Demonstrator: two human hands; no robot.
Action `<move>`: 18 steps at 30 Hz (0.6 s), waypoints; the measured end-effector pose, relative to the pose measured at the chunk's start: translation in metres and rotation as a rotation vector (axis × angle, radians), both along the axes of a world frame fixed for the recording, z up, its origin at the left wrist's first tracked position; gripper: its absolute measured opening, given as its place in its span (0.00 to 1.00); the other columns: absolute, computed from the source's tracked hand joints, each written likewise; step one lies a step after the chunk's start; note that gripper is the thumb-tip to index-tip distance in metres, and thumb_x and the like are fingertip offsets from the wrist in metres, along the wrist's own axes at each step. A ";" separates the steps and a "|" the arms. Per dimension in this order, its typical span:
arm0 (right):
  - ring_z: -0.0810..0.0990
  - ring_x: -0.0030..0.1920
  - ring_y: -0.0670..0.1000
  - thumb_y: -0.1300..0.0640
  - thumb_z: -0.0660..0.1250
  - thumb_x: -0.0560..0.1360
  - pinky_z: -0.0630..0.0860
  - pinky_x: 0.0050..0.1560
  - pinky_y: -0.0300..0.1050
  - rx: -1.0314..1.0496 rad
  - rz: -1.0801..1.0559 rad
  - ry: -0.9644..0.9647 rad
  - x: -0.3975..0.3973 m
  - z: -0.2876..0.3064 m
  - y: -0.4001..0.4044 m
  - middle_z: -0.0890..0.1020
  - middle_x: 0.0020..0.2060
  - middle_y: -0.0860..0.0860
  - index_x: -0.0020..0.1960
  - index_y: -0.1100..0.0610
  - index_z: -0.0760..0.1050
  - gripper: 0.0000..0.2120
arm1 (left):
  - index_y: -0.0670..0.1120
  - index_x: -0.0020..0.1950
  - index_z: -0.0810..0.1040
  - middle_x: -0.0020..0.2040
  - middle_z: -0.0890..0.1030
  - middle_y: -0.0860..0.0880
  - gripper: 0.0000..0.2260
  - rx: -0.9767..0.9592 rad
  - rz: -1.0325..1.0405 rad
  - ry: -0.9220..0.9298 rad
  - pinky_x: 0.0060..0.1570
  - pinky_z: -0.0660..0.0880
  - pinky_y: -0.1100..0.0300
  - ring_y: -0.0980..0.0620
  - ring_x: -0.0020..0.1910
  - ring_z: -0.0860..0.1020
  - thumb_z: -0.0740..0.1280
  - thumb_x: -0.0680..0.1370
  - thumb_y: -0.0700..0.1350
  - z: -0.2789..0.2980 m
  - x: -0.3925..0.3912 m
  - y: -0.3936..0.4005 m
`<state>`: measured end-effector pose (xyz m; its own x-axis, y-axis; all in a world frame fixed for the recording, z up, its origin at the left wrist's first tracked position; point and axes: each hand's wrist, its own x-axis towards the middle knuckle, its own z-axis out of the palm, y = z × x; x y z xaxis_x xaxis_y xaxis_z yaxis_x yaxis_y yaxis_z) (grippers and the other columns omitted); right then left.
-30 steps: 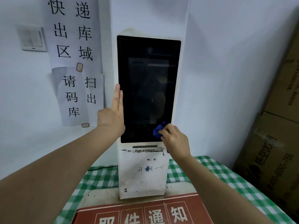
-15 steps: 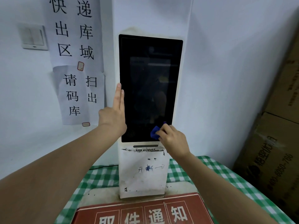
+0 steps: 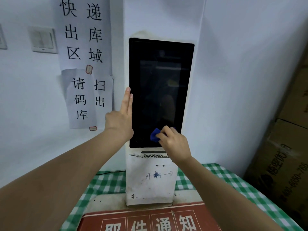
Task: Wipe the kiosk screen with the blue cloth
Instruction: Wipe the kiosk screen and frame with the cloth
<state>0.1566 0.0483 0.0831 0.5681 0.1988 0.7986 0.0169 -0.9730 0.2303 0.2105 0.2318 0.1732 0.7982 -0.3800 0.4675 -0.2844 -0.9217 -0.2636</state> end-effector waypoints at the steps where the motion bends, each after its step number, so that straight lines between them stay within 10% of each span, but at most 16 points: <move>1: 0.75 0.34 0.52 0.65 0.74 0.65 0.63 0.21 0.39 0.037 0.009 0.001 -0.002 0.007 0.000 0.77 0.38 0.50 0.43 0.55 0.81 0.09 | 0.43 0.77 0.32 0.73 0.24 0.45 0.46 0.000 -0.004 0.001 0.24 0.57 0.59 0.50 0.25 0.66 0.64 0.74 0.48 0.000 0.000 0.000; 6: 0.76 0.42 0.50 0.60 0.71 0.72 0.72 0.26 0.43 0.423 -0.029 -0.170 -0.002 0.050 0.009 0.77 0.44 0.49 0.50 0.54 0.80 0.07 | 0.44 0.77 0.32 0.74 0.24 0.46 0.46 -0.001 -0.021 -0.002 0.25 0.58 0.59 0.50 0.25 0.66 0.65 0.74 0.48 0.001 0.000 0.004; 18: 0.75 0.35 0.52 0.62 0.74 0.65 0.64 0.20 0.39 0.040 -0.005 -0.035 0.005 0.024 0.014 0.77 0.39 0.50 0.43 0.55 0.80 0.08 | 0.44 0.77 0.32 0.75 0.26 0.47 0.45 0.017 -0.056 -0.007 0.31 0.64 0.57 0.49 0.28 0.67 0.63 0.73 0.46 0.003 -0.001 0.010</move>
<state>0.1621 0.0620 0.1067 0.5405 0.1639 0.8252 0.0047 -0.9814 0.1919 0.2098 0.2420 0.1758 0.7722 -0.4317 0.4662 -0.3335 -0.8999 -0.2810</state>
